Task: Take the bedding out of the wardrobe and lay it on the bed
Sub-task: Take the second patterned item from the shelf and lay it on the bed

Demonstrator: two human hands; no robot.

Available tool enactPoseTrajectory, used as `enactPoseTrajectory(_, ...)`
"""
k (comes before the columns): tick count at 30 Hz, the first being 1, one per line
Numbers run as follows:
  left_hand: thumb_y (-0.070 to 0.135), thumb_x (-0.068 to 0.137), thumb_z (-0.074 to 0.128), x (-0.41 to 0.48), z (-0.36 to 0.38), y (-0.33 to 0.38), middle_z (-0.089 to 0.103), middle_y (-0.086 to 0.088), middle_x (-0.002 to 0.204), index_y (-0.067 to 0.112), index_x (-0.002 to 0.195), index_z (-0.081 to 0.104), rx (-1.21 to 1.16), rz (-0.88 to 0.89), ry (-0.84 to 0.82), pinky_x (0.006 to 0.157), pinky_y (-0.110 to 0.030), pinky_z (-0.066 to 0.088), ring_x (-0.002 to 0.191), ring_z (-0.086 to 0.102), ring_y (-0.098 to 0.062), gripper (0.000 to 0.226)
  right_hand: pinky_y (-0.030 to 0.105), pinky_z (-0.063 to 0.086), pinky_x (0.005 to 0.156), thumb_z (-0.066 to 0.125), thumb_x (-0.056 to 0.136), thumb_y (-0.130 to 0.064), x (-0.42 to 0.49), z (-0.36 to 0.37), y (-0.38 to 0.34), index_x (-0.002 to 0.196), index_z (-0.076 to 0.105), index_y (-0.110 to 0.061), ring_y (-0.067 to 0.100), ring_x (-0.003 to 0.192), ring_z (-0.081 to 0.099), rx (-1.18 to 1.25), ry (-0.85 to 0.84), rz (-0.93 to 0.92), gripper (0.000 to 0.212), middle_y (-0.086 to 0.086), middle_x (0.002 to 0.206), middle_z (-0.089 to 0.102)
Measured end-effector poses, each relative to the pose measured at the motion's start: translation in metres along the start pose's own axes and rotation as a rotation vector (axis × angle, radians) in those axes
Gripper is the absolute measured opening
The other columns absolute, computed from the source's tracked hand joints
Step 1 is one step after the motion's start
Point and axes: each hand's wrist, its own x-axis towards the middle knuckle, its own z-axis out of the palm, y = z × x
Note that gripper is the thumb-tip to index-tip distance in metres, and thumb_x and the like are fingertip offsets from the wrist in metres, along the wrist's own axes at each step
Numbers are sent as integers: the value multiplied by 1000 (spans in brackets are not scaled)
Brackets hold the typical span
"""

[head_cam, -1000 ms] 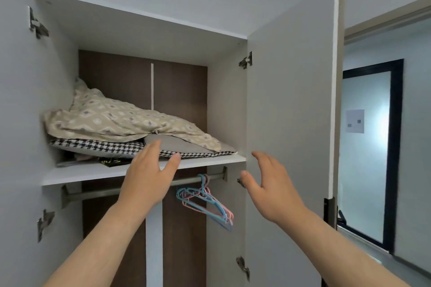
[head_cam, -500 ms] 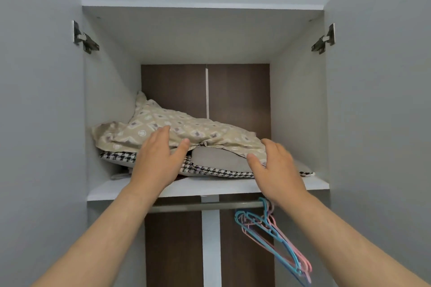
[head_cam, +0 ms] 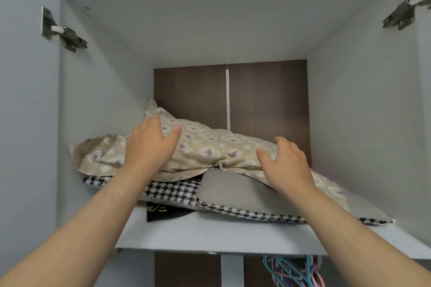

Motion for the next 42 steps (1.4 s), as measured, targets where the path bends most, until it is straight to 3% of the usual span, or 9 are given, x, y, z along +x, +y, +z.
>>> enactPoseTrajectory(7,72,77,40,107,58,-27,57,-20,130,6,131,52,246,-139,-100,96,-45,43,118,52,-40,86,45,39,97,42,89,-61,91,55,22,129,47,-8,40,122,44,-138,9,247,67,21,131,51)
enactPoseTrajectory(12,97,45,26,150,107,-63,56,-8,139,20,132,56,235,-331,-360,104,-48,38,124,52,-34,120,43,40,100,37,68,-88,128,88,47,141,40,-6,36,127,47,-211,-127,464,111,16,142,48)
enactPoseTrajectory(14,101,44,23,143,123,-70,60,-9,134,18,127,60,283,-327,-339,100,-47,42,119,55,-35,123,42,42,100,31,57,-95,136,101,56,141,45,-7,33,125,51,-213,-212,473,122,11,141,52)
enactPoseTrajectory(17,95,58,33,118,138,-69,66,-13,119,11,123,57,410,-261,-172,88,-44,44,108,61,-35,109,41,46,94,27,60,-93,136,116,65,126,60,-15,32,117,57,-241,-310,404,108,8,130,62)
enactPoseTrajectory(21,77,76,46,105,142,-73,69,-13,107,13,111,54,314,-167,-120,77,-39,43,101,63,-35,73,34,44,70,51,78,-74,125,119,71,104,62,-11,29,86,60,-148,-146,340,69,7,98,68)
enactPoseTrajectory(24,65,80,53,101,134,-73,68,-11,92,15,88,50,203,-121,-53,65,-36,43,85,62,-35,50,35,44,68,57,83,-62,118,109,69,100,57,-11,31,90,62,-102,-55,274,54,10,100,68)
enactPoseTrajectory(31,60,83,56,88,73,-41,54,-4,64,13,71,44,-28,-68,242,55,-37,37,59,49,-28,51,36,42,67,60,83,-58,110,49,50,101,53,-12,33,88,60,45,173,135,50,10,99,66)
enactPoseTrajectory(37,64,80,56,67,18,-15,55,-4,69,13,76,48,-75,-72,322,61,-41,45,66,52,-30,52,38,46,69,61,80,-61,86,-5,41,99,54,-14,34,86,60,83,251,69,52,9,96,64)
enactPoseTrajectory(42,62,79,58,32,-5,-8,54,-4,67,11,76,47,-116,-73,332,58,-40,41,65,50,-30,53,38,44,68,63,81,-60,42,-35,41,95,53,-14,33,82,58,77,281,72,49,9,92,64)
